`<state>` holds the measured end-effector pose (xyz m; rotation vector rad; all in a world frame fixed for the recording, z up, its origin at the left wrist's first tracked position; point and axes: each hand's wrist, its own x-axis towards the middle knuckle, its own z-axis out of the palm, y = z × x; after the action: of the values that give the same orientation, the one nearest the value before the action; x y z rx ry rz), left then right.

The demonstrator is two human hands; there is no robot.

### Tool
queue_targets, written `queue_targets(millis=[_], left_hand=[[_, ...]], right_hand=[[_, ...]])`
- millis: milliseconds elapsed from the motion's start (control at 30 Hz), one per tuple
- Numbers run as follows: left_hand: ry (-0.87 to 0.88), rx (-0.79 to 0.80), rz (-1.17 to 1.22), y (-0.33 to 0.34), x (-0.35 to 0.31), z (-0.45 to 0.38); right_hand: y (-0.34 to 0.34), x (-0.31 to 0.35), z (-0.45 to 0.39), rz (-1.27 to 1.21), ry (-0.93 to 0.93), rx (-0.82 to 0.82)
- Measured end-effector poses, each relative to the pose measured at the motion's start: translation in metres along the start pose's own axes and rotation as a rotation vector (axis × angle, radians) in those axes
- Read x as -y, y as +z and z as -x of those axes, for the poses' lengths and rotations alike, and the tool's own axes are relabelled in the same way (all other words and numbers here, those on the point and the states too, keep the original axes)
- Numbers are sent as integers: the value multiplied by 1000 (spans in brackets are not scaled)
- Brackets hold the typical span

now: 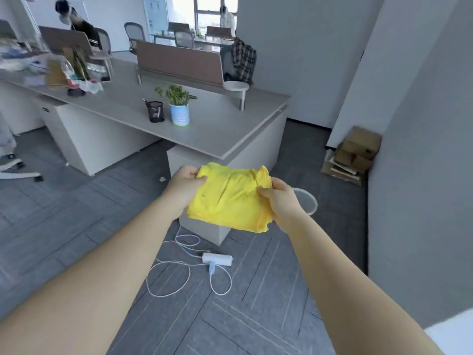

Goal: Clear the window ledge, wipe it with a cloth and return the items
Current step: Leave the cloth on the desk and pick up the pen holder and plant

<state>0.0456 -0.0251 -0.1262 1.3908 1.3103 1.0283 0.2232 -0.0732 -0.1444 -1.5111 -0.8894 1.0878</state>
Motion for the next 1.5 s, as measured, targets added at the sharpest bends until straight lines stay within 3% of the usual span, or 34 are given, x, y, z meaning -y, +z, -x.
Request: queue_targets(millis=[333, 633, 867, 1167, 1300, 1500], left_hand=[[-40, 27, -64, 2, 33, -198], [-158, 60, -158, 17, 57, -383], [-172, 147, -213, 16, 97, -493], [-184, 370, -263, 26, 152, -631], [-199, 438, -303, 32, 164, -649], [-216, 391, -312, 25, 167, -655]], right_hand=[[63, -4, -203, -24, 66, -19], [107, 2, -387, -4, 179, 74], [140, -17, -477, 74, 274, -37], [182, -35, -569, 207, 340, -275], [187, -37, -580, 337, 349, -273], [196, -30, -581, 619, 280, -381]])
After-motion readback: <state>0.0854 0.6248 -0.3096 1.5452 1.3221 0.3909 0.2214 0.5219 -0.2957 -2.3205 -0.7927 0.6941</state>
